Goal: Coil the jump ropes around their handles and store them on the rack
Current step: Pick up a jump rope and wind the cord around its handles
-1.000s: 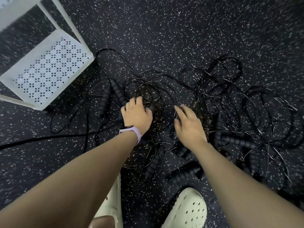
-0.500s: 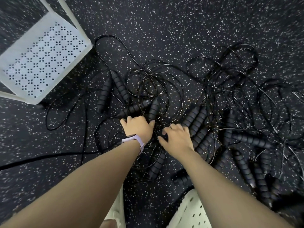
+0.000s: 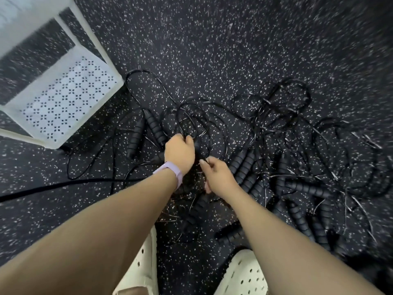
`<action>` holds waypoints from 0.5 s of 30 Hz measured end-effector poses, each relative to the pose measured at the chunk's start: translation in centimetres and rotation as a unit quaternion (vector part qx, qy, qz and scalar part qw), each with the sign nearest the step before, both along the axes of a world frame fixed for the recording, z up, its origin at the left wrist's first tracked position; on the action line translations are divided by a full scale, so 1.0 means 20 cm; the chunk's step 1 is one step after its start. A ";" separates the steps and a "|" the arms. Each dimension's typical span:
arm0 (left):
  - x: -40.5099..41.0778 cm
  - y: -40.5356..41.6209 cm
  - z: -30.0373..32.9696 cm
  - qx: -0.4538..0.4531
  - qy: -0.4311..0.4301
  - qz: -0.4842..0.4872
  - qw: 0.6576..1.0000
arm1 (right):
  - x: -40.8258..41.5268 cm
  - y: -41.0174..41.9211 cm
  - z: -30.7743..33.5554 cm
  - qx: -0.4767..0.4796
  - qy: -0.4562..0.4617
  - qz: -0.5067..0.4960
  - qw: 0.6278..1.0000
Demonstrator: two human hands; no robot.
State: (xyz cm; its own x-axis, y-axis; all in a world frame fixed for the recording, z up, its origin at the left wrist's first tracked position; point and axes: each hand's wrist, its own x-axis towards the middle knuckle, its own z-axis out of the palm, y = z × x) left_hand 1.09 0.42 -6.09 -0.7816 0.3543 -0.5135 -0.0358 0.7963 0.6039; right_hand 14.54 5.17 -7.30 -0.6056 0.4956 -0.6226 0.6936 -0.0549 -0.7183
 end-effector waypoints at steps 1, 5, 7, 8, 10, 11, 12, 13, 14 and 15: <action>-0.02 0.03 0.07 0.026 -0.013 0.026 0.999 | -0.02 0.03 0.06 0.004 0.014 -0.011 1.000; -0.09 0.13 0.39 0.145 -0.075 0.123 0.979 | -0.10 0.13 0.38 0.010 0.041 -0.036 0.998; -0.12 0.16 0.58 0.194 -0.095 0.143 0.966 | -0.12 0.15 0.59 0.008 0.052 -0.028 0.998; -0.12 0.16 0.68 0.215 -0.099 0.146 0.961 | -0.12 0.16 0.71 0.006 0.062 -0.020 0.998; -0.14 0.13 0.87 0.245 -0.104 0.153 0.952 | -0.09 0.15 0.96 -0.007 0.084 0.003 0.996; -0.16 0.11 0.97 0.251 -0.103 0.158 0.949 | -0.06 0.13 1.10 -0.008 0.095 0.019 0.995; -0.18 0.09 1.07 0.257 -0.102 0.164 0.947 | -0.02 0.12 1.23 0.000 0.100 0.037 0.994; -0.21 0.06 1.17 0.266 -0.103 0.170 0.943 | 0.02 0.09 1.36 0.018 0.098 0.052 0.994; -0.24 0.04 1.27 0.276 -0.106 0.175 0.939 | 0.06 0.08 1.48 0.045 0.096 0.061 0.992; -0.26 0.01 1.37 0.287 -0.108 0.175 0.935 | 0.10 0.05 1.59 0.073 0.099 0.062 0.990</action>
State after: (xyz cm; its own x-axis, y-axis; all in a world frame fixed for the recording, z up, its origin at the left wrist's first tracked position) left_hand -4.19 0.64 21.35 -0.8011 0.3618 -0.4767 -0.4051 0.2586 0.8770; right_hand 16.52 6.27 24.58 -0.7704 0.4857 -0.4130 0.5339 0.1375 -0.8343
